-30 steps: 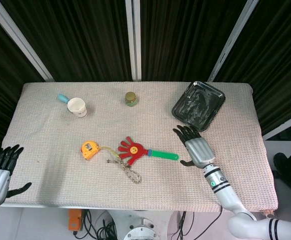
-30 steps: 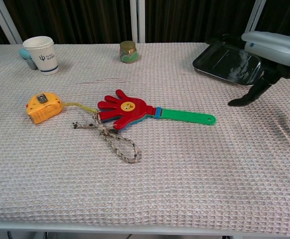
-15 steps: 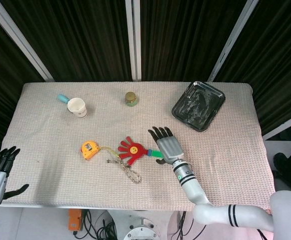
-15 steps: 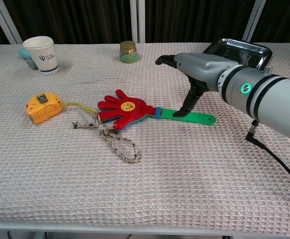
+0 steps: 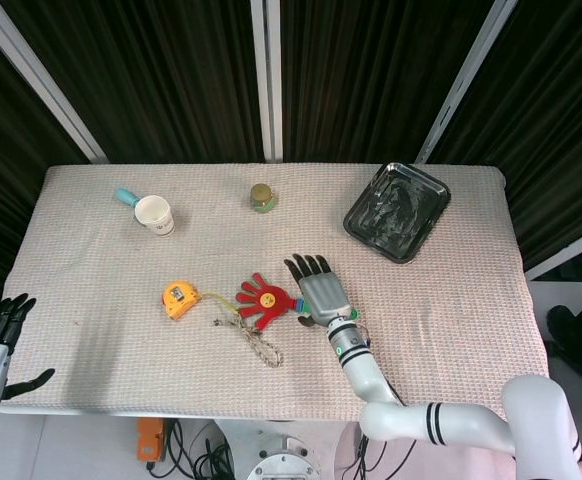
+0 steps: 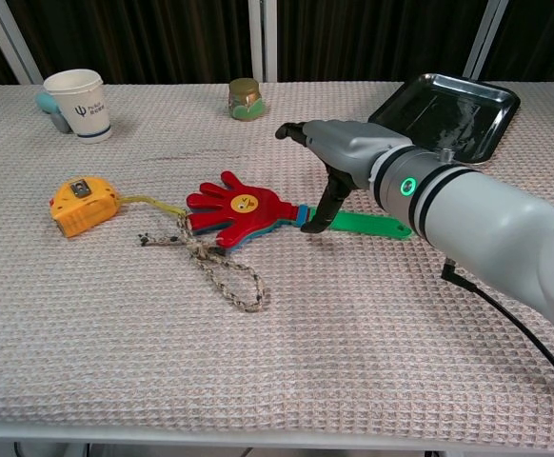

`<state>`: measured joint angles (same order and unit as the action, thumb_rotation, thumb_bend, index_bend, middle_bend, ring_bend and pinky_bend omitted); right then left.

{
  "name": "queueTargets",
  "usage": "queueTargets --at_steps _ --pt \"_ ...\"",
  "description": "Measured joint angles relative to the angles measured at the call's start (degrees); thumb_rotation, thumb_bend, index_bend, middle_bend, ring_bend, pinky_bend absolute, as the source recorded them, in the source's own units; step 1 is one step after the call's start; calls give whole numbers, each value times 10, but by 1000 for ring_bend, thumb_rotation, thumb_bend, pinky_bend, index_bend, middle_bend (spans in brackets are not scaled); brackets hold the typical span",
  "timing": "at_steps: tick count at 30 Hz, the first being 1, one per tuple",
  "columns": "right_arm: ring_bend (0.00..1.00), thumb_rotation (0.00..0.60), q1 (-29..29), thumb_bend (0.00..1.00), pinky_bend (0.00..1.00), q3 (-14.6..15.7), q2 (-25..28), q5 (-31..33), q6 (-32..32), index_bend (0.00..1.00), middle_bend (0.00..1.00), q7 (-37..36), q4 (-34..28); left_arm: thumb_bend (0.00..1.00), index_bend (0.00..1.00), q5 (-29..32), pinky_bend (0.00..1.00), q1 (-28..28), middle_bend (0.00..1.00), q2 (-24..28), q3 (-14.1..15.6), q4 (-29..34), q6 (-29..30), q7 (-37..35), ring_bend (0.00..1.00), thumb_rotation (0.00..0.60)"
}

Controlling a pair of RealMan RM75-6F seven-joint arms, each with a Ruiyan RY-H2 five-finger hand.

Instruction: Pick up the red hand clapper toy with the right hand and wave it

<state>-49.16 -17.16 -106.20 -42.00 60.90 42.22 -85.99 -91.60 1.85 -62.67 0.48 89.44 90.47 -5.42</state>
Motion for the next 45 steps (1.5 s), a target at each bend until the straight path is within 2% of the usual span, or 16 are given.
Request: queueTargets --at_steps 19,34,45 --pt "0 600 -46 87 0 -13 -42 5 -13 65 37 -10 91 58 36 5 16 -9 16 6 -1 -7 8 -14 0 600" --pt "0 600 -51 94 0 -10 -57 3 -14 255 52 -19 118 58 36 5 16 -12 17 6 -1 -11 9 -17 0 600" --pt "0 600 -53 224 0 -12 -73 -3 -11 380 79 -26 138 58 36 5 16 -13 17 8 -1 -8 8 -16 0 600"
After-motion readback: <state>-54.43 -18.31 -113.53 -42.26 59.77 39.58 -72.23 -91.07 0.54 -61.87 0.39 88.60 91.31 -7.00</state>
